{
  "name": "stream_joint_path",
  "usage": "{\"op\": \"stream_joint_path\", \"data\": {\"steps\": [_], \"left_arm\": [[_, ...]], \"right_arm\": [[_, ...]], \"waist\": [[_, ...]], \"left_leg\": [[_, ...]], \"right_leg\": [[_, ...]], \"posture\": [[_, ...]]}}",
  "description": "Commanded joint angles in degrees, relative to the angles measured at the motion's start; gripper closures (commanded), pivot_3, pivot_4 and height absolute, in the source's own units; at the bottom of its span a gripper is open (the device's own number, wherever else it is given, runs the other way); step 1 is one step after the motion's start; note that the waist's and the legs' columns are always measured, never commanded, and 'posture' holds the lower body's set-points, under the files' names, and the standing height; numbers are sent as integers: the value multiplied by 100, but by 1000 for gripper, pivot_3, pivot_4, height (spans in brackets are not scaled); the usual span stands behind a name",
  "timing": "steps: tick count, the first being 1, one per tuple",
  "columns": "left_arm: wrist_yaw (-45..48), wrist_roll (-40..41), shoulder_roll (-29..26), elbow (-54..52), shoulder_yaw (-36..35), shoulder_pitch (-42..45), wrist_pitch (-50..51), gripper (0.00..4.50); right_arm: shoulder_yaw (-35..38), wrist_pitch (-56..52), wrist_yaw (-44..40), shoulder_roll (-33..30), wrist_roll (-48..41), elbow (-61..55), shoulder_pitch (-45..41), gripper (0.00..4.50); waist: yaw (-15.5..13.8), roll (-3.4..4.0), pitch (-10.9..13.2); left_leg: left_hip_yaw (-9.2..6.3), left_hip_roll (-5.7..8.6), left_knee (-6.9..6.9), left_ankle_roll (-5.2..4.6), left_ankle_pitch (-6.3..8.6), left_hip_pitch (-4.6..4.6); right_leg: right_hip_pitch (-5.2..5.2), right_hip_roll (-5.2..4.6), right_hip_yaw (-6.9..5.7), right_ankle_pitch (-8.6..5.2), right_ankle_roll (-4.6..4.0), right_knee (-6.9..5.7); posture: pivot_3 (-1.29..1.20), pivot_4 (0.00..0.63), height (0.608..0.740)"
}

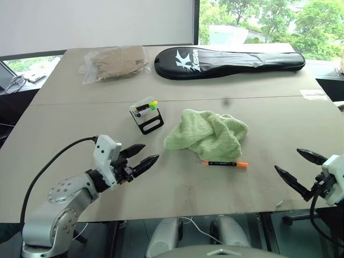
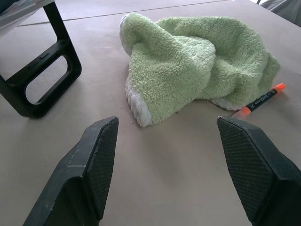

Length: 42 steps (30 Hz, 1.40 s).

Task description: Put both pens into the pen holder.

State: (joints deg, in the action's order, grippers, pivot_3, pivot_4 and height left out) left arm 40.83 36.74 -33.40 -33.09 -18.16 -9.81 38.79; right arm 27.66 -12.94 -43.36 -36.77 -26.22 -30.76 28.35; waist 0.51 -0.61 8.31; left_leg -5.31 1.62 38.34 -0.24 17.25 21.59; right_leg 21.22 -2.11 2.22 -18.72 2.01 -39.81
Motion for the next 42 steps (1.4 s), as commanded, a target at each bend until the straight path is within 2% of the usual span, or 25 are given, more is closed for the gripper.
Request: {"op": "stream_joint_path", "data": {"steps": [1, 4, 7, 10, 12, 15, 18, 20, 23, 26, 29, 33, 35, 36, 39, 40, 42], "left_arm": [[91, -55, 61, -142, -71, -116, -475, 1069], [303, 123, 39, -211, 18, -54, -633, 1069], [843, 132, -262, -291, 129, -68, -897, 1069], [1075, 214, -492, -242, 136, 2, -948, 1069], [1067, 166, -535, -229, 179, 18, -1006, 1069], [1002, 199, -540, -275, 260, -9, -985, 1069], [925, 282, -518, -338, 302, -52, -932, 1069], [876, 301, -513, -386, 334, -86, -909, 1069], [782, 300, -497, -488, 398, -144, -893, 1069], [700, 277, -458, -496, 390, -251, -951, 1069], [653, 235, -417, -464, 359, -379, -1042, 1069], [615, 195, -371, -480, 404, -513, -1138, 1023], [600, 163, -346, -473, 443, -549, -1180, 1023], [595, 147, -335, -458, 457, -560, -1204, 1023], [594, 75, -308, -341, 480, -566, -1277, 1023], [597, 47, -308, -311, 489, -566, -1303, 1023], [609, -17, -298, -247, 510, -544, -1375, 1023]], "right_arm": [[-32, -172, 54, -151, -202, -38, -514, 0], [-588, -1030, 110, -492, -533, -219, -1400, 0], [-1222, -1468, 188, -772, -288, -188, -2124, 0], [-2146, -2239, -1, -762, -469, 373, -3628, 0], [-2477, -2514, -171, -754, -536, 527, -4102, 0], [-3420, -2878, -393, -512, -270, 1005, -5099, 0], [-4309, -2832, -711, -301, 214, 1486, -5846, 0], [-4605, -2826, -681, -59, 458, 1899, -6214, 0], [-5258, -2383, -665, 342, 1238, 3023, -6794, 0], [-5485, -1965, -468, 640, 1797, 3858, -7084, 0], [-5539, -1887, -655, 696, 1969, 3991, -7089, 0], [-5591, -1711, -713, 661, 2235, 3891, -6917, 1210], [-5510, -1644, -659, 687, 2313, 3825, -6840, 2271], [-5463, -1590, -642, 701, 2340, 3791, -6812, 2579], [-5046, -1218, -448, 827, 2234, 3509, -6728, 3997], [-4926, -1101, -388, 874, 2210, 3440, -6711, 4344], [-4371, -1081, -222, 1078, 1805, 2999, -6707, 4487]], "waist": [[17, 1, 0], [141, 0, 4], [124, -8, 10], [132, 3, 27], [147, 7, 36], [119, 1, 39], [155, 5, 46], [145, 5, 46], [147, 4, 45], [161, 1, 44], [160, 2, 43], [158, 3, 40], [159, 1, 38], [160, 1, 38], [162, 1, 37], [162, 1, 37], [172, 3, 41]], "left_leg": [[0, 0, 0, 0, 0, 0], [28, -4, 2, -1, 0, -17], [14, -7, -9, -4, 2, -51], [8, -9, -13, -3, 2, -54], [21, -6, -13, -5, 3, -60], [3, -8, -13, -10, 8, -44], [6, -8, -14, 1, 1, -34], [0, -8, -16, 1, 1, -29], [-4, -4, -10, 5, -1, -10], [3, 4, -2, 8, -3, 25], [1, 3, -4, 11, -5, 34], [2, 3, -2, 11, -5, 31], [1, 3, -2, 11, -5, 28], [1, 3, -2, 11, -5, 28], [1, 3, -3, 11, -5, 26], [1, 3, -3, 11, -5, 27], [3, 3, -3, 11, -5, 28]], "right_leg": [[0, 0, 0, 0, 0, 0], [-6, 3, 24, 1, -1, -3], [-40, 7, 10, 0, -2, 2], [-45, 10, 5, -1, -3, 8], [-48, 6, 16, -1, -3, 10], [-44, 5, -3, -1, -2, 27], [-34, 2, -2, 0, -2, 31], [-33, 1, -9, 0, -2, 38], [-12, -3, -13, 1, -1, 37], [33, -9, -7, 1, 0, 10], [46, -9, -9, 1, 0, 4], [42, -10, -6, 1, 0, 3], [40, -10, -6, 1, 0, 3], [40, -9, -6, 1, 0, 2], [40, -8, -5, 1, 0, -1], [40, -9, -5, 1, 0, -1], [43, -8, -3, 1, 0, -1]], "posture": [[0, 150, 740], [0, 150, 740], [0, 150, 740], [0, 150, 740], [0, 150, 740], [0, 150, 740], [0, 150, 740], [0, 150, 740], [0, 150, 740], [0, 150, 740], [0, 150, 740], [0, 150, 740], [0, 150, 740], [0, 150, 740], [0, 150, 740], [0, 150, 740], [0, 150, 740]]}}
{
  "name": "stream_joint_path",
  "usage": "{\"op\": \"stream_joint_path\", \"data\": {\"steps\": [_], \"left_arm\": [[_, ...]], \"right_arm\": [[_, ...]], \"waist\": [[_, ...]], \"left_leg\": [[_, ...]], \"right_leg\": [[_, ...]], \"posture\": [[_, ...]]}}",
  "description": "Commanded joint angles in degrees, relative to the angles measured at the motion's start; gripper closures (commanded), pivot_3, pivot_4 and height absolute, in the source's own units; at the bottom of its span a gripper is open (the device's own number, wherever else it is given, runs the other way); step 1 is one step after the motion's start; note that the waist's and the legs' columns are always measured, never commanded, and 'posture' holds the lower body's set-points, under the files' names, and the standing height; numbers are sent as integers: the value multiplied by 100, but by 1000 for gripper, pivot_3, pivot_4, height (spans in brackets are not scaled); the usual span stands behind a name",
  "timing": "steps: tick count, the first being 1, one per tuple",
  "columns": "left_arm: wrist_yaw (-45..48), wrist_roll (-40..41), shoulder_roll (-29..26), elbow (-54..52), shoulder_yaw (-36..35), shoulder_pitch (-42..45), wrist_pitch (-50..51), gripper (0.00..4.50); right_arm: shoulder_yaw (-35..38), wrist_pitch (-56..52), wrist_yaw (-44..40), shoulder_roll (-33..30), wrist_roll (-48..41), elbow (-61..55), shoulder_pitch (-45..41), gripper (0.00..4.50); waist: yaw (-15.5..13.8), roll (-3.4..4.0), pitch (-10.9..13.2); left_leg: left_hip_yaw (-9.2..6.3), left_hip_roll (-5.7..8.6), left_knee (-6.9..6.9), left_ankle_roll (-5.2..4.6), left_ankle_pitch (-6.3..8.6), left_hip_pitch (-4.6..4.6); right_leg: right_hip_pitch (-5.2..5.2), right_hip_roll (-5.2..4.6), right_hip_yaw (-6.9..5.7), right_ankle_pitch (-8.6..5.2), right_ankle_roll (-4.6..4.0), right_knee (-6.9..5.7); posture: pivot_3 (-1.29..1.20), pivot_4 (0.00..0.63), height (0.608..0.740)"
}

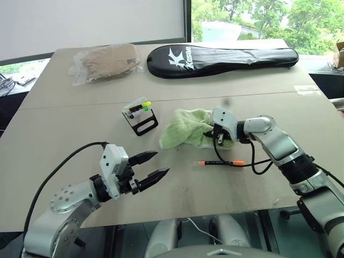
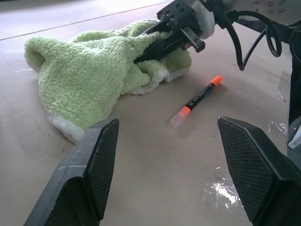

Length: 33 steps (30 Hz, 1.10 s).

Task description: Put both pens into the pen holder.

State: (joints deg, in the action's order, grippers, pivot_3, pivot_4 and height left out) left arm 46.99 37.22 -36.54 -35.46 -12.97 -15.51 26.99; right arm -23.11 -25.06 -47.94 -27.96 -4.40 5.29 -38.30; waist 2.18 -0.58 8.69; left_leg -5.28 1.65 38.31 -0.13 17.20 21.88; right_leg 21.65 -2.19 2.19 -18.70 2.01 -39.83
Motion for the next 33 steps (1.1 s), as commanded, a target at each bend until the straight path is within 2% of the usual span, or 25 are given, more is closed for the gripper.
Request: {"op": "stream_joint_path", "data": {"steps": [1, 6, 10, 13, 15, 18, 22, 25, 28, 30, 31, 32, 33], "left_arm": [[-10, -80, 29, 22, -4, 52, -219, 1023], [-2, -141, 78, 142, 76, 157, -292, 1023], [12, -168, 118, 279, 148, 323, -330, 1023], [13, -202, 133, 376, 216, 472, -376, 1023], [7, -188, 151, 384, 238, 551, -373, 1023], [44, -141, 142, 366, 268, 606, -332, 1023], [216, -97, 98, 396, 368, 673, -294, 1023], [384, -134, 44, 511, 515, 846, -306, 1023], [485, -196, 37, 690, 622, 1078, -336, 1023], [647, -223, -40, 786, 711, 1252, -346, 1023], [724, -209, -86, 812, 737, 1329, -326, 1023], [791, -189, -138, 826, 741, 1377, -304, 1023], [846, -153, -210, 826, 723, 1421, -261, 1023]], "right_arm": [[1059, -84, 303, 260, -686, -980, -48, 4487], [2103, -1373, 408, 319, -1937, -2081, 38, 4487], [2898, -2290, 788, 280, -2703, -2359, 36, 4487], [3768, -2725, 1236, 211, -3212, -2357, 58, 4487], [4361, -2974, 1554, 20, -3419, -2316, 69, 4487], [4879, -3175, 1687, -646, -3358, -2407, 430, 4487], [4703, -3132, 1520, -1593, -2953, -2520, 1340, 4487], [3756, -2414, 1254, -2208, -2090, -2187, 2047, 4487], [3006, -1915, 1432, -2193, -1366, -1191, 2027, 4487], [2646, -1497, 1134, -2215, -1091, -330, 1908, 4487], [2557, -1325, 991, -2268, -1001, -10, 1851, 3538], [2550, -1245, 808, -2358, -1007, 115, 1828, 3300], [2654, -1265, 636, -2526, -1065, 59, 1832, 2820]], "waist": [[11, 5, 8], [-1, 17, 16], [-14, 18, 17], [-17, 18, 17], [-20, 20, 18], [-33, 20, 18], [-63, 21, 18], [-10, 23, 16], [37, 23, 16], [31, 23, 17], [22, 24, 19], [20, 25, 18], [9, 23, 18]], "left_leg": [[1, 0, -1, 0, 0, 4], [-4, 0, 0, 0, 0, 18], [-3, 1, 0, -1, 0, 14], [-2, 1, -1, -1, 0, 16], [-1, 2, -1, -1, 0, 17], [2, 4, -1, -2, 1, 19], [6, 2, -2, -9, 5, 22], [20, 0, -3, -24, 13, 10], [29, -6, -1, -25, 13, -8], [34, -6, 1, -25, 12, -12], [34, -5, 3, -19, 9, -11], [33, -4, 3, -15, 7, -7], [33, -5, 3, -7, 2, -9]], "right_leg": [[4, 0, 1, 0, 0, 0], [14, -1, -4, 0, 0, 1], [10, -2, -2, 0, 0, 1], [12, -2, -3, 0, 0, 1], [13, -2, -2, 0, 0, 1], [12, -4, 0, 0, 0, 2], [11, -2, 0, 0, 0, 5], [5, 1, 14, 0, 1, 0], [-7, 9, 22, 0, 0, -4], [-8, 11, 26, 0, 0, -7], [-7, 11, 25, 0, 1, -6], [-5, 10, 24, 0, 1, -5], [-7, 10, 24, 0, 1, -5]], "posture": [[0, 150, 740], [0, 150, 740], [0, 150, 740], [0, 150, 740], [0, 150, 740], [0, 150, 740], [0, 150, 740], [0, 150, 740], [0, 150, 740], [0, 150, 740], [0, 150, 740], [0, 150, 740], [0, 150, 740]]}}
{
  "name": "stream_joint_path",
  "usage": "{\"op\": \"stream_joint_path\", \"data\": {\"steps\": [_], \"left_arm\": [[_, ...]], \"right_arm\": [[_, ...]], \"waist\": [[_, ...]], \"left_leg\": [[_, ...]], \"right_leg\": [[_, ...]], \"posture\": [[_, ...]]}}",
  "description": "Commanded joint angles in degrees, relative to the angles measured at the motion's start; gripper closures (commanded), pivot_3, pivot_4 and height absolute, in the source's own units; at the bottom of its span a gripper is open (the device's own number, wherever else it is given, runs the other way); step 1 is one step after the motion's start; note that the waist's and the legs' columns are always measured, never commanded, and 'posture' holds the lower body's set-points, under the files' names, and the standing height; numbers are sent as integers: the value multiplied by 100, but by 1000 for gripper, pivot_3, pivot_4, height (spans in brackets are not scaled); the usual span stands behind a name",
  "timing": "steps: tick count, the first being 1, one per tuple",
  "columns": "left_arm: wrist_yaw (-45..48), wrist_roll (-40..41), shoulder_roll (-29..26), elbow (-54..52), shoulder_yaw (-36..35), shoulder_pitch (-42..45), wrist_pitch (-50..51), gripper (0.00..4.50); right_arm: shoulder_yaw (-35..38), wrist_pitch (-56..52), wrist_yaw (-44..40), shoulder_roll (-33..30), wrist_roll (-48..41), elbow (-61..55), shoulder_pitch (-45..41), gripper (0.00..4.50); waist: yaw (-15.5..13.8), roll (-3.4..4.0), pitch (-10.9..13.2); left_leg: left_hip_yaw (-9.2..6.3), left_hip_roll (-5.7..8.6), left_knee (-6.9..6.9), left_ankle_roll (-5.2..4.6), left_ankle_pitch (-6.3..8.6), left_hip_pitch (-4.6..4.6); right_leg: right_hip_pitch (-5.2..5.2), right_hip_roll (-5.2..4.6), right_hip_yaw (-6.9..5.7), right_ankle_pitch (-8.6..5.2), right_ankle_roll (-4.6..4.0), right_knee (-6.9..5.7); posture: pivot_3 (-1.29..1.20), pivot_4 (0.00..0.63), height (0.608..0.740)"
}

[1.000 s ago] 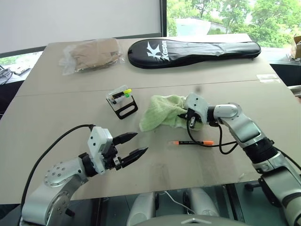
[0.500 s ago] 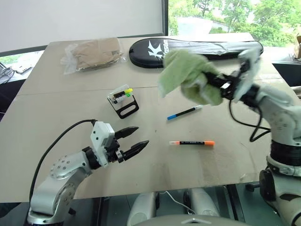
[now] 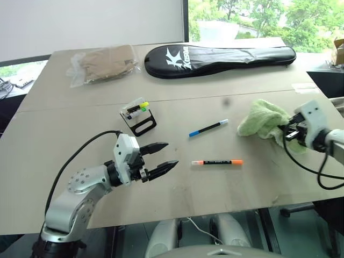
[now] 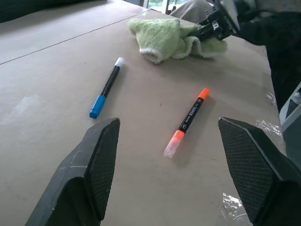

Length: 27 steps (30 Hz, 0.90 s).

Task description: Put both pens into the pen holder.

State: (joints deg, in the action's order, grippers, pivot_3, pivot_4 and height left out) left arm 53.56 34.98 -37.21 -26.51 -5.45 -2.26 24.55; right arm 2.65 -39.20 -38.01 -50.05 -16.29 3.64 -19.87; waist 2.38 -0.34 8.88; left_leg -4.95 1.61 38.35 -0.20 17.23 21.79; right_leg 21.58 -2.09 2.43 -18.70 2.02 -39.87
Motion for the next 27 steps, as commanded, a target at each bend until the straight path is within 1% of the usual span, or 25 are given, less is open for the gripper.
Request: {"op": "stream_joint_path", "data": {"steps": [1, 2, 3, 6, 7, 10, 12, 13, 15, 17, 21, 27], "left_arm": [[229, 110, -204, -75, -56, 119, 27, 1023], [262, 150, -266, -93, -80, 128, 85, 1023], [293, 171, -330, -121, -96, 119, 131, 1023], [338, 171, -486, -252, -84, 61, 197, 1023], [317, 235, -509, -321, -89, 57, 269, 1023], [213, 391, -569, -533, -119, 127, 507, 1023], [238, 428, -631, -541, -97, 215, 610, 1023], [283, 349, -682, -501, -29, 281, 595, 1023], [271, 207, -754, -424, 165, 488, 675, 1023], [228, 145, -792, -380, 282, 636, 756, 1023], [228, 20, -875, -388, 426, 742, 803, 1023], [267, -34, -968, -706, 503, 506, 791, 1023]], "right_arm": [[182, 123, -497, -468, 73, 123, 5, 2243], [334, 61, -685, -667, -31, -83, 90, 2243], [528, -44, -907, -843, -209, -318, 207, 1733], [1239, -348, -1557, -1248, -883, -1166, 559, 450], [1503, -403, -1807, -1339, -1142, -1466, 671, 86], [2268, -704, -2442, -1517, -2085, -2519, 841, 86], [2195, -851, -2350, -1445, -2360, -2972, 804, 86], [1895, -812, -2214, -1355, -2292, -3185, 816, 86], [915, -409, -1942, -1188, -1653, -3471, 991, 86], [280, -4, -1854, -1060, -1177, -3529, 1125, 86], [-224, 262, -1808, -806, -852, -3201, 1063, 86], [-687, 682, -1981, -620, -499, -2749, 1095, 86]], "waist": [[-13, -2, 0], [-26, -2, 0], [-59, 3, 4], [-115, 9, 7], [-123, 10, 8], [-127, 10, 9], [-136, 8, 8], [-139, 3, 6], [-147, -17, -3], [-157, -29, -1], [-158, -21, 15], [-153, -22, 15]], "left_leg": [[-7, -1, 2, 1, -1, 7], [-7, -1, 2, 1, -1, 8], [-9, 0, 2, 1, -1, 11], [-17, -1, -1, -1, 1, 21], [-16, -1, -2, -1, 1, 20], [-15, -7, -2, -18, 11, 18], [-16, -10, -2, -20, 12, 16], [-18, -13, -2, -21, 12, 13], [-18, -12, -2, -21, 12, 10], [-19, -11, 0, -20, 12, 9], [-16, 6, 5, 0, 0, 25], [-23, 1, 2, 2, -1, 20]], "right_leg": [[1, -2, -6, 0, 0, 3], [1, -2, -6, 0, 0, 3], [2, -3, -7, 0, 0, 3], [7, -4, -14, 0, 0, 9], [7, -5, -14, 0, 0, 9], [5, -1, -13, 0, 0, 9], [3, 2, -14, 0, 0, 8], [0, 5, -16, 0, 0, 9], [-3, 5, -16, 0, 0, 10], [-7, 3, -18, 0, 0, 14], [9, -12, -15, 0, 2, 12], [5, -6, -21, 0, 2, 11]], "posture": [[0, 150, 740], [0, 150, 740], [0, 150, 740], [0, 150, 740], [0, 150, 740], [0, 150, 740], [0, 150, 740], [0, 150, 740], [0, 150, 740], [0, 150, 740], [0, 150, 740], [0, 150, 740]]}}
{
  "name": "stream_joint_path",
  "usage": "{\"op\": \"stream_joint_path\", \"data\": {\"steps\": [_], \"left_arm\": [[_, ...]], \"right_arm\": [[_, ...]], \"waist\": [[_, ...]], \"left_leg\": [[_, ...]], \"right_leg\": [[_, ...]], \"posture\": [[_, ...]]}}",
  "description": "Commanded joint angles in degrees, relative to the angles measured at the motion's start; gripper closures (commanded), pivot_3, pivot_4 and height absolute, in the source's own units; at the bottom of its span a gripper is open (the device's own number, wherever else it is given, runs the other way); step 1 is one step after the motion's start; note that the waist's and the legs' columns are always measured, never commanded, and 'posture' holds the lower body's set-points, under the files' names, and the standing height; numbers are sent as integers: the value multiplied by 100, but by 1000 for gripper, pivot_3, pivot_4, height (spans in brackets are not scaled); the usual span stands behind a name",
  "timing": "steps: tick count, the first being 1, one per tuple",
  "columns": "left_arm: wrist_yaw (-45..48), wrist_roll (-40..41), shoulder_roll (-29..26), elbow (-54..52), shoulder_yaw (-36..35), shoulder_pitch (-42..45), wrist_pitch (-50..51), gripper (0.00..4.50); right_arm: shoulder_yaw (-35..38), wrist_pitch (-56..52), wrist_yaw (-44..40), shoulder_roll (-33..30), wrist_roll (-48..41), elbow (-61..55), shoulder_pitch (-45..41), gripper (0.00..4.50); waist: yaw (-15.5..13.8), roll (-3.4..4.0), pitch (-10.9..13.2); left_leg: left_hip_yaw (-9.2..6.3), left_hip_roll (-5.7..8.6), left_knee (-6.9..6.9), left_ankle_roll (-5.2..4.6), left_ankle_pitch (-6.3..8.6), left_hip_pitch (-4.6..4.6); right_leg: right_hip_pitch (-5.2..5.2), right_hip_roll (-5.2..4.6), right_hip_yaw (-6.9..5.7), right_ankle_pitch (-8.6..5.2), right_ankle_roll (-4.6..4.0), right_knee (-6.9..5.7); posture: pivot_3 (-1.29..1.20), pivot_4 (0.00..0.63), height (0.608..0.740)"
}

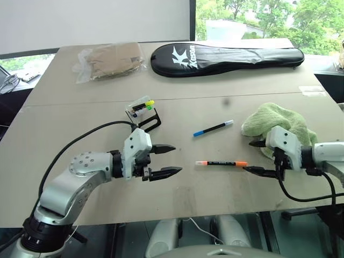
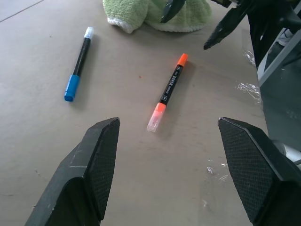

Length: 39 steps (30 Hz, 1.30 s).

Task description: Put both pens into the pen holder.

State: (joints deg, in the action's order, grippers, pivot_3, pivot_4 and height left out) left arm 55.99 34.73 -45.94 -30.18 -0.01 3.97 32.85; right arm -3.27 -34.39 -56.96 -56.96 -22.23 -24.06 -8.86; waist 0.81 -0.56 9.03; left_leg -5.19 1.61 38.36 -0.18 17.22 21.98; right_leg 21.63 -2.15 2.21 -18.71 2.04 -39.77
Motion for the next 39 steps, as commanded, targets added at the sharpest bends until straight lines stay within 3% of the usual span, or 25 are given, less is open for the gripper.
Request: {"op": "stream_joint_path", "data": {"steps": [1, 7, 12, 16, 22, 28, 39], "left_arm": [[13, -8, -105, -389, -58, -171, -50, 1023], [111, 19, -196, -489, 156, 25, 82, 1023], [507, -567, 9, 503, 1322, 1598, 412, 1023], [460, -1385, 506, 1468, 2246, 2835, 489, 1023], [949, -1754, 1646, 3045, 3194, 4623, 1271, 1023], [1120, -2036, 2701, 3947, 3695, 5462, 1477, 1023], [1080, -2651, 3228, 4035, 4706, 5658, 2040, 1023]], "right_arm": [[-140, 251, -76, 117, 143, 54, -4, 86], [419, 366, -82, 193, -107, -191, 348, 86], [1769, 668, -308, 187, -451, -982, 1627, 86], [2854, 1021, -421, 503, -553, -1447, 2732, 86], [3983, 1538, -563, 1200, -761, -1655, 3798, 86], [4414, 1649, -570, 1407, -673, -1835, 4514, 86], [4470, 1685, -360, 1538, -560, -1896, 4859, 86]], "waist": [[4, 0, 0], [-36, -1, 1], [-186, -2, 1], [-162, -12, 4], [-68, -24, 11], [9, -25, 13], [-10, -19, 9]], "left_leg": [[0, -1, 0, 0, 0, 1], [-3, 0, 2, 0, 0, 2], [-12, 7, 10, -1, 0, 5], [-22, 14, 18, -4, 2, 10], [-11, 13, 33, -5, 2, 9], [-12, 14, 36, -5, 2, 8], [-4, 13, 31, -5, 2, -6]], "right_leg": [[1, 0, 0, 0, 0, 0], [-1, -2, -3, 0, 0, 0], [-7, 1, -17, 0, 0, -1], [-17, 22, -40, 0, 1, -1], [-16, 28, -48, 0, 2, -10], [-22, 25, -49, -2, 6, -10], [-30, 21, -5, -4, 8, -10]], "posture": [[0, 150, 740], [0, 150, 740], [0, 150, 740], [0, 150, 740], [0, 150, 740], [0, 150, 740], [0, 150, 740]]}}
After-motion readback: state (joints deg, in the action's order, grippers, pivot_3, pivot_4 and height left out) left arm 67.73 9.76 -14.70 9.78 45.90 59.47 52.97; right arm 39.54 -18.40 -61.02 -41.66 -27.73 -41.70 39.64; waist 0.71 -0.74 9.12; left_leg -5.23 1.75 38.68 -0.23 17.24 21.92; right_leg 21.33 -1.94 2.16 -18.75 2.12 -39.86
